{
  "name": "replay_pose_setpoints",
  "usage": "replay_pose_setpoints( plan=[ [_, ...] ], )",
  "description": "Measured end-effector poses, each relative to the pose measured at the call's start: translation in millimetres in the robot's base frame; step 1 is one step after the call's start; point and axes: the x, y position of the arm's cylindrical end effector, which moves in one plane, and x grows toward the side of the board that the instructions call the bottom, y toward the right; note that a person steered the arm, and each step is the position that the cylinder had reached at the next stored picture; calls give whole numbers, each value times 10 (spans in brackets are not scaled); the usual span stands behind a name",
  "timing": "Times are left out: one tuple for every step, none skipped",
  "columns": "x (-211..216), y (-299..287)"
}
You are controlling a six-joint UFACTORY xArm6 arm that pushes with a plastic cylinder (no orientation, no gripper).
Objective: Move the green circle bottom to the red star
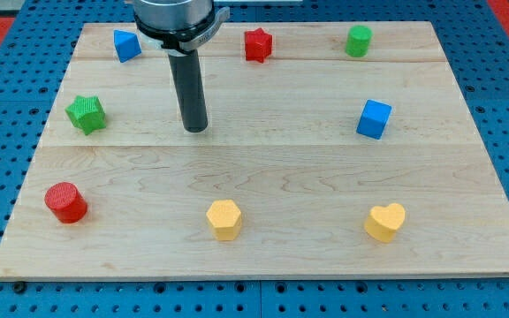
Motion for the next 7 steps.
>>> replay_pose_setpoints(
  plan=[
    [0, 0],
    [29, 405],
    [411, 962],
    [571, 1672],
    [561, 1831],
    [561, 2088],
    [338, 2839]
  ],
)
